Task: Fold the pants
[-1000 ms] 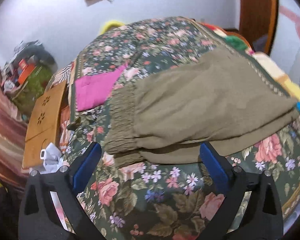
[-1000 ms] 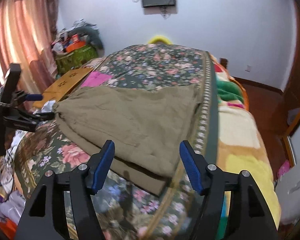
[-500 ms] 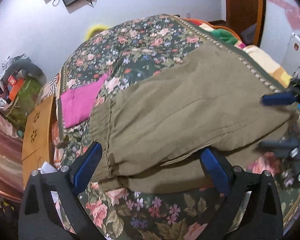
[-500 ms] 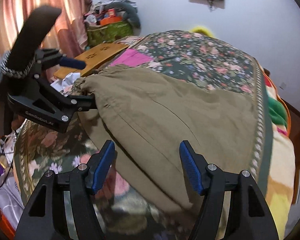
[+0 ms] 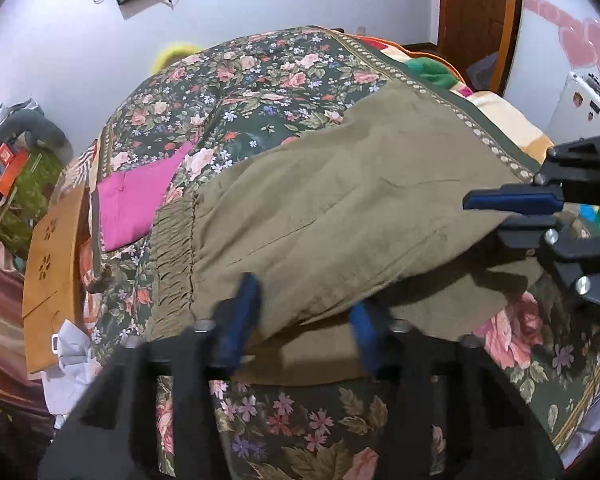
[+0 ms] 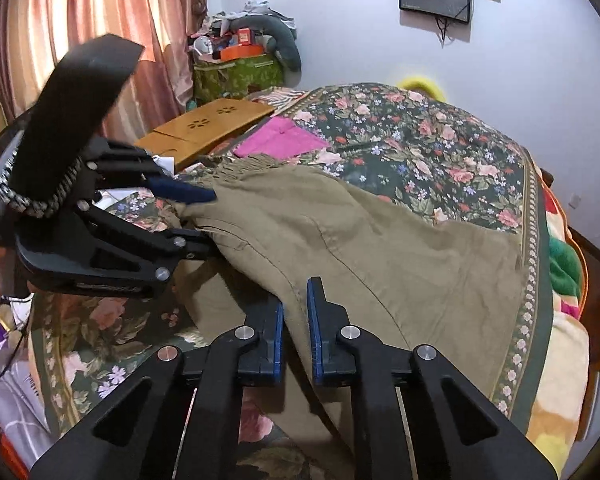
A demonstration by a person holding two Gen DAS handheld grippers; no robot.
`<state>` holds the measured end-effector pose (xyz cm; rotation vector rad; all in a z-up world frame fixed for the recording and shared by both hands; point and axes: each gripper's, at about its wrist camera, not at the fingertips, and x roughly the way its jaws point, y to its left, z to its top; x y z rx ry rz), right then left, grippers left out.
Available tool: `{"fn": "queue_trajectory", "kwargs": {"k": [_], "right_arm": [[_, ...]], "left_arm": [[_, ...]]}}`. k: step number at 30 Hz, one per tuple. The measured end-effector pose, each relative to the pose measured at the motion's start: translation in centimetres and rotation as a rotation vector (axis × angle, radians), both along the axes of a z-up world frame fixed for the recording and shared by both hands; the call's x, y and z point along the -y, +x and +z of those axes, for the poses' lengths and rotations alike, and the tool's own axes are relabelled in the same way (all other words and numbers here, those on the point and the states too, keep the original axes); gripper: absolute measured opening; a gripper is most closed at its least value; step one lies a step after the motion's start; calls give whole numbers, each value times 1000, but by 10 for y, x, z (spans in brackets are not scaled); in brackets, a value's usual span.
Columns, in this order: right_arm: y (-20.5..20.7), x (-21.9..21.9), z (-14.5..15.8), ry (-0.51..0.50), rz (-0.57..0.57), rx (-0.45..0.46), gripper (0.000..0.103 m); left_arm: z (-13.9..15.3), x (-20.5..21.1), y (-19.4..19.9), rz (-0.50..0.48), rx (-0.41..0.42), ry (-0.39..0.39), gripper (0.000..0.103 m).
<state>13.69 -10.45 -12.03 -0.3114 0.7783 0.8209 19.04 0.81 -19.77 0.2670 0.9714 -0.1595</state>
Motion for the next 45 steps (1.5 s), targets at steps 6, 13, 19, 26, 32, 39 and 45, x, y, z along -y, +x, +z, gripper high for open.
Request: {"fn": "queue_trajectory", "kwargs": {"k": [6,13,19,26,32,39,45], "right_arm": [[-13,2,-2,-24,18,16,8],[-21,6,-11,-27,15,-12,10],[-21,18,-12,-4,-13,-79,18],[-26,35,14,103,-53,-63,28],[-7,23,17,162,-116,-89,30],[12,11,-14,120,-150,-199,35],[12,32,-31,93,-177,-252,36]], "left_arm": [[8,2,-16,-20,18,-35,22],[1,3,-25,-23,-22,-51,21],[3,-6,-31,11,-63,-113,42],[32,-27,-45,51,-24,-258,46],[53,-29,-29,76,44,-270,46],[20,-28,3,114,-34,-254,50],[-17,-44,6,153,-98,-255,50]]}}
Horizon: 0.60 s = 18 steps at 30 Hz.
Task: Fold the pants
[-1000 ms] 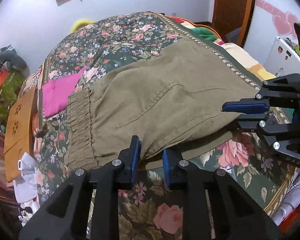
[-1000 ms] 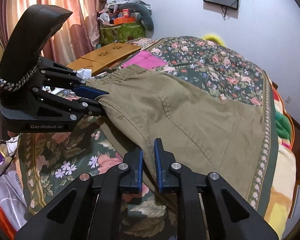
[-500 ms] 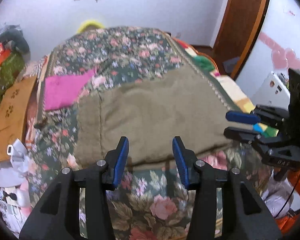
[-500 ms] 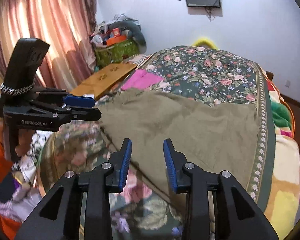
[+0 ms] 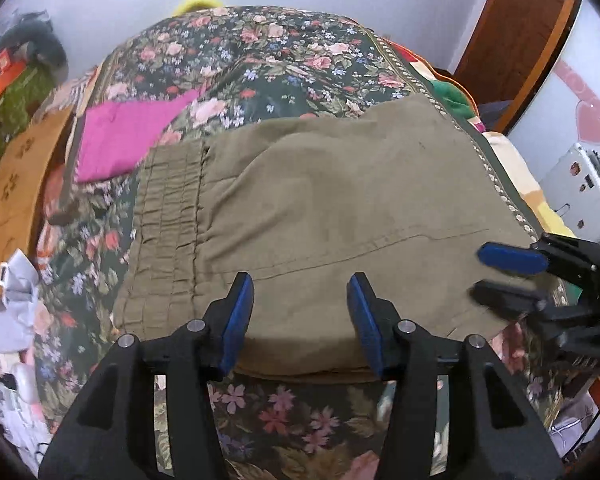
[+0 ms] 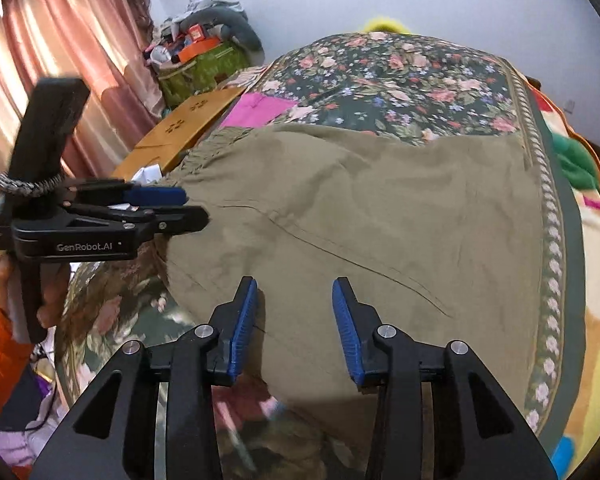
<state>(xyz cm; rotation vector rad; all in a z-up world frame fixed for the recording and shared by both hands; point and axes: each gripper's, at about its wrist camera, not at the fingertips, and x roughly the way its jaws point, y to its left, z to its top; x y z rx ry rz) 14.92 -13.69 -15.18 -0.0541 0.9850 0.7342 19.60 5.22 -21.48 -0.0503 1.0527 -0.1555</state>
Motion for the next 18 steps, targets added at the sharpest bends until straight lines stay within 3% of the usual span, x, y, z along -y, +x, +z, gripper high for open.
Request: {"fn": "queue_trajectory", "kwargs": {"k": [5,18], "right_arm": [[-3,29,0,-10,-54,-22,36],[-19,107,-9,-9,-231,-72,39]], "left_arm": [[1,-5,-10,12,28,59,50],[1,-11,-26,44,51,81,52]]}}
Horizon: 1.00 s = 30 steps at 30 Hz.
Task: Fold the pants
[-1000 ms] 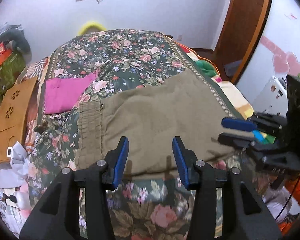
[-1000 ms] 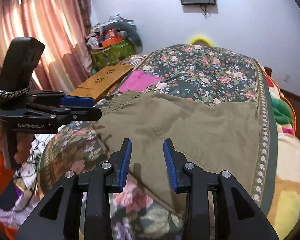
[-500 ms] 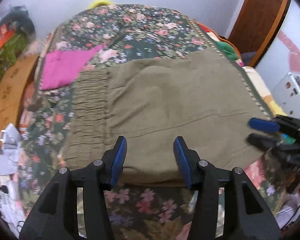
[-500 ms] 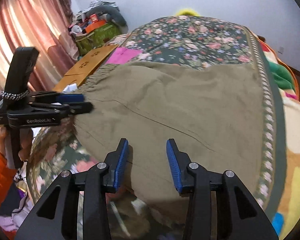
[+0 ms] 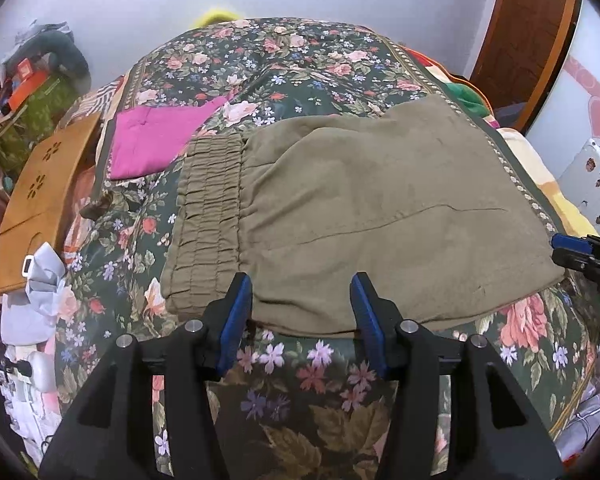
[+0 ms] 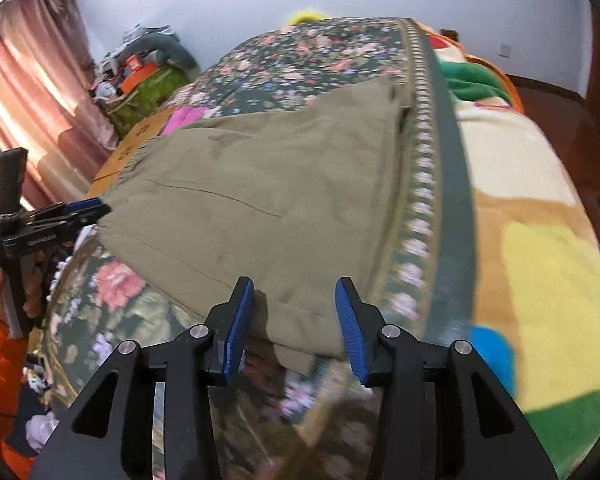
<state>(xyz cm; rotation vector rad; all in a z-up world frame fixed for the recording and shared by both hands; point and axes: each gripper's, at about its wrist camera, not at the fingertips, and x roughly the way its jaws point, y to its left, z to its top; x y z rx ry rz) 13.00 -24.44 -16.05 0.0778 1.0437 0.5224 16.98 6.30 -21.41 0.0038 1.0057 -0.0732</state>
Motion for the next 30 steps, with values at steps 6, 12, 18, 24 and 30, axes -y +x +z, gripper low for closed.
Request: {"fn": "queue_trajectory", "kwargs": {"k": [6,12,18,24,30], "right_arm": [[-6,26,-2,42,-64,-32,39],[-2,27,18,33,-68,15,39],[19,20,43,17,-44,120,43],[57,16,59,13,-37,193,44],[102,9,57,-8,-28,215,44]], "left_arm": [[3,-7,-4,21,-20,-35,53],[19,-25,-3,86,-20,-84,58],[41,-44,13,147,36,-64,66],[52,-66,41,187,61,-69,71],[47,-83,74,215,41,-95,72]]}}
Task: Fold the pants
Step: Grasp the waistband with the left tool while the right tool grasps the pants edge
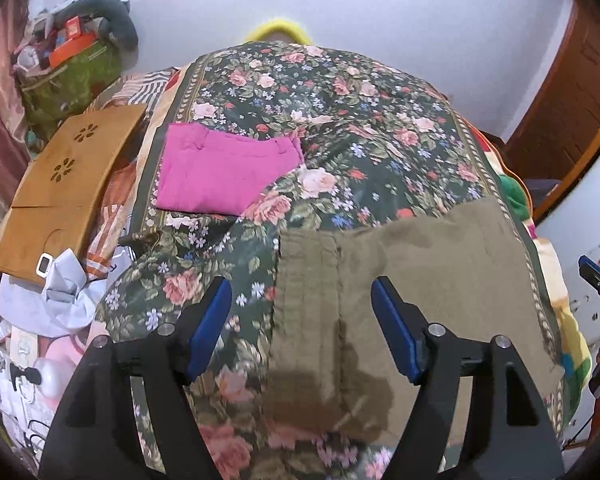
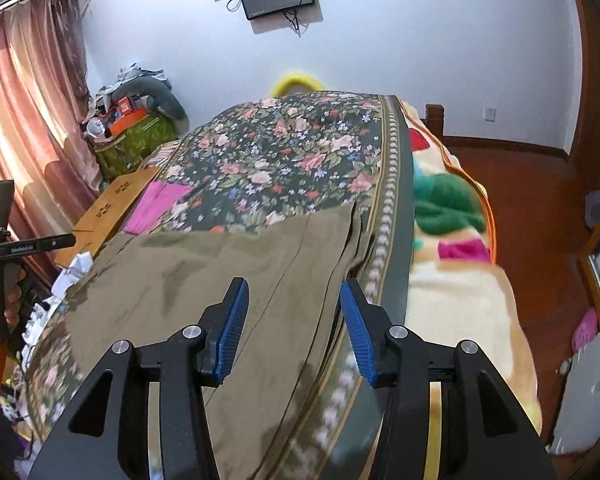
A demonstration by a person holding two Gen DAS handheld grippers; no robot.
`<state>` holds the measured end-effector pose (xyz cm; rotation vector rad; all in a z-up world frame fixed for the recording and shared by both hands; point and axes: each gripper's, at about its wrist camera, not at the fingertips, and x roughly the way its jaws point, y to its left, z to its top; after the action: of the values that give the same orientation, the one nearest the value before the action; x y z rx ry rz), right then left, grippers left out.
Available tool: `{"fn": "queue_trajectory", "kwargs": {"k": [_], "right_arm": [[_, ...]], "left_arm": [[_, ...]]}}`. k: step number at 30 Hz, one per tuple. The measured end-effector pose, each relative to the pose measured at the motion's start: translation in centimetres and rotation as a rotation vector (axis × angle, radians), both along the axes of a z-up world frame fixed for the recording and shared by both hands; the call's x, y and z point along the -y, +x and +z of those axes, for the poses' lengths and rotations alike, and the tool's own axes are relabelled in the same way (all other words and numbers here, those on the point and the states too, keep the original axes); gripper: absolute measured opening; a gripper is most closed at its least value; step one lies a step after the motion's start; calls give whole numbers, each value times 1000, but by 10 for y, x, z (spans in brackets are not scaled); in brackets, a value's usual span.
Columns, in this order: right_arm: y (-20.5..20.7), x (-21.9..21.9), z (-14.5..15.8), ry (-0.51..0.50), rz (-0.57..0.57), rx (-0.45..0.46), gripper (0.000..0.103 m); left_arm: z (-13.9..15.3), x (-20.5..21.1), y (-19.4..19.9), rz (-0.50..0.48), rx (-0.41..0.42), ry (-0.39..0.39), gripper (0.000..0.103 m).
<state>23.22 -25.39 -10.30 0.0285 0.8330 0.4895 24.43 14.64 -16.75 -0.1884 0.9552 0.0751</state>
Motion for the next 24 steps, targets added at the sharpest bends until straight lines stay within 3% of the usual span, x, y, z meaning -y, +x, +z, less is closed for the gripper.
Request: {"fn": "queue_trajectory", "kwargs": {"k": [6,15,24], "right_arm": [[52,-10,-18,-22,7,-24,44],[125,-24,-63,-16,3,-155,44],[164,-34,-100,-40,20,-213,44]], "left_arm": [[-18,-7,31,3,-37,9,72],[-52,-6,71,-33,-107,-12,72],[-90,3,81,-54,-152,-17,74]]}}
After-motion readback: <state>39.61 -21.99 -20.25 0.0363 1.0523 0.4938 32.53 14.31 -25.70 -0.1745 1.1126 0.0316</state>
